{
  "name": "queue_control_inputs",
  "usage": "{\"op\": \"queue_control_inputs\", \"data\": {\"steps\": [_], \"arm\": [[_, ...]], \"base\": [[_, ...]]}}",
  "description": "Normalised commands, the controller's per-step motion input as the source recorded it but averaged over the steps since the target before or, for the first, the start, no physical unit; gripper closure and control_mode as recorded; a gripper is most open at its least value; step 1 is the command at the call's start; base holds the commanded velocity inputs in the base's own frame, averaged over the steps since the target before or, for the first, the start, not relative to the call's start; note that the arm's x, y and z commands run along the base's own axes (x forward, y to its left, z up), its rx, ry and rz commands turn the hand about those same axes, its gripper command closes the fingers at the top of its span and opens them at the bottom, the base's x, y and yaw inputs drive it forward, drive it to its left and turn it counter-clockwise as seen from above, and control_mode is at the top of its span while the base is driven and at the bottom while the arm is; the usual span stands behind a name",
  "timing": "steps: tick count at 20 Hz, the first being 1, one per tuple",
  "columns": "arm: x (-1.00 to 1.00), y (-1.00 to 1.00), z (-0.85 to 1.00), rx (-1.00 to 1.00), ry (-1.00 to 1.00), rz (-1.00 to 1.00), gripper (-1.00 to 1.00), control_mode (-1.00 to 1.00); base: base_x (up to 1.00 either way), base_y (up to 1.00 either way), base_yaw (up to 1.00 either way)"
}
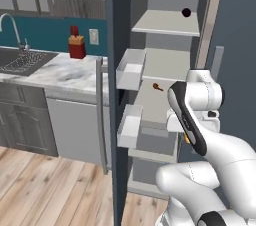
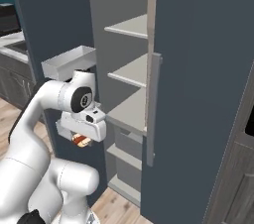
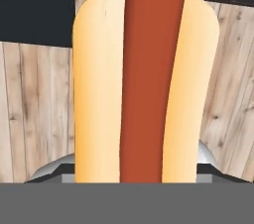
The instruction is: Store the hot dog in the freezer for long-term storage. Close the freezer door after placing the cooked food.
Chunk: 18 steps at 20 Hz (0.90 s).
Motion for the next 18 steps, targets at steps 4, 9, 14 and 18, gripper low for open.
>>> {"op": "queue_control_inputs", "data": {"steps": [4, 9, 14, 18], "arm": [[0.0, 0.0, 0.0, 0.0, 0.0, 0.0, 1.0, 1.0], [0.0, 0.0, 0.0, 0.0, 0.0, 0.0, 1.0, 1.0], [0.0, 0.0, 0.0, 0.0, 0.0, 0.0, 1.0, 1.0], [0.0, 0.0, 0.0, 0.0, 0.0, 0.0, 1.0, 1.0]], "base": [[0.08, -0.35, 0.0], [0.31, -0.04, 0.0], [0.46, -0.3, 0.05], [0.36, -0.26, 0.05]]}}
